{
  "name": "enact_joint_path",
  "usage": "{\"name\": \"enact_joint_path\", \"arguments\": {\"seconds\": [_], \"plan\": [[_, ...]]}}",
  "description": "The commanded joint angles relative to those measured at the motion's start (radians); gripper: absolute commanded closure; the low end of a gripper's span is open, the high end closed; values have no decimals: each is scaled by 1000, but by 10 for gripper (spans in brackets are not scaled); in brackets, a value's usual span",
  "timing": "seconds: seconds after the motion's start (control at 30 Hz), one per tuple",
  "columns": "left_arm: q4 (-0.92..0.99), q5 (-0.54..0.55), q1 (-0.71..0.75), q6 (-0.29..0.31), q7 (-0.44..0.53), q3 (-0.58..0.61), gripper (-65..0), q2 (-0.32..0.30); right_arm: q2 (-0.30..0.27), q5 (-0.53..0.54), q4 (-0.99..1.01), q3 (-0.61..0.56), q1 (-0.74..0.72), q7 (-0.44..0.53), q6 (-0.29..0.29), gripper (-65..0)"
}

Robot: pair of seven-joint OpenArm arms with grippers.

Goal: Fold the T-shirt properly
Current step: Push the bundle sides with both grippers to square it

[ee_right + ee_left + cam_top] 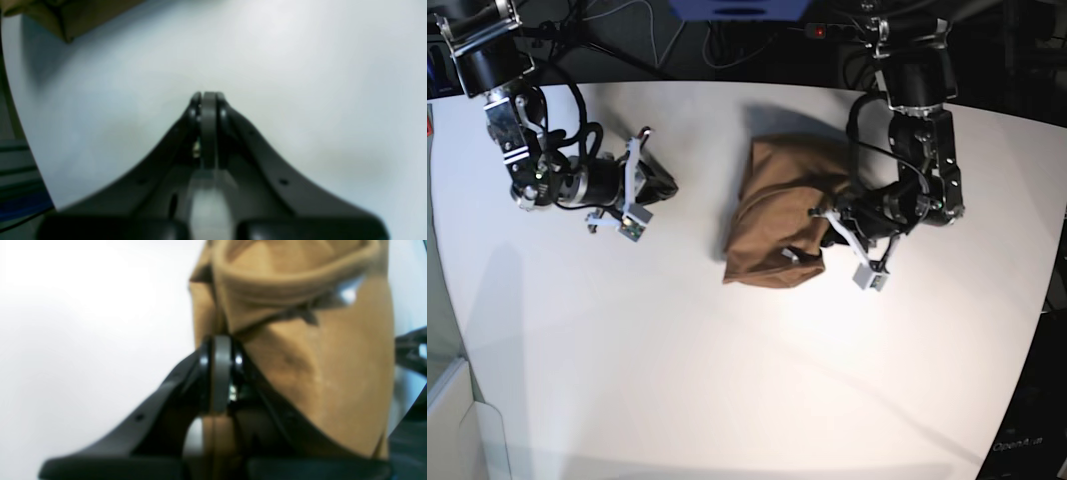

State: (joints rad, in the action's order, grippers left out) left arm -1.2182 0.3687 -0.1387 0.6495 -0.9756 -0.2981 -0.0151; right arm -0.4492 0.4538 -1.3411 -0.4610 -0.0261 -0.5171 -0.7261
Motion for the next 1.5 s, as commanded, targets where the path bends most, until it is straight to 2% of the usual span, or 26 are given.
{"name": "enact_joint_path", "arguments": {"seconds": [0.0, 0.1, 0.17, 0.27, 0.4, 0.5, 0.57, 0.73, 0.9, 1.0, 1.07, 1.37, 1.47], "plan": [[-18, -1, -12, -1, -22, 1, -17, -4, -21, -103, 10, 1, 15, -114, 28, -1], [-45, -1, 4, 3, -62, -6, -17, -15, -10, -103, 4, -2, 33, -113, 28, -1], [-91, 0, 44, 6, -79, -8, -17, -46, 22, -103, -8, -3, 42, -113, 28, -1], [-186, 2, 96, 8, -108, -11, -17, -76, 36, -103, -34, -5, 61, -113, 28, -1], [-315, 2, 138, 8, -164, -83, -17, -78, 53, -103, -79, -5, 81, -119, 28, -1], [-326, 2, 133, 8, -181, -117, -17, -76, 63, -103, -85, -6, 93, -117, 28, -1], [-317, 2, 132, 8, -181, -115, -17, -64, 82, -103, -87, -8, 105, -114, 28, -1], [-260, -6, 132, 8, -134, -112, -17, 20, 109, -103, -87, -45, 110, -114, 28, -1], [-208, -1, 132, -1, -84, -36, -17, 31, 111, -103, -87, -71, 91, -117, 28, -1], [-182, 0, 132, -3, -53, -6, -17, 34, 105, -105, -79, -71, 71, -119, 28, -1], [-159, -1, 129, -3, -39, 12, -17, 57, 96, -105, -79, -71, 53, -120, 28, -1], [-140, -6, 118, -3, -39, 12, -17, 109, 60, -105, -77, -69, -22, -125, 28, -4], [-136, -6, 118, -3, -39, 10, -17, 109, 60, -105, -77, -65, -57, -177, 28, -1]]}}
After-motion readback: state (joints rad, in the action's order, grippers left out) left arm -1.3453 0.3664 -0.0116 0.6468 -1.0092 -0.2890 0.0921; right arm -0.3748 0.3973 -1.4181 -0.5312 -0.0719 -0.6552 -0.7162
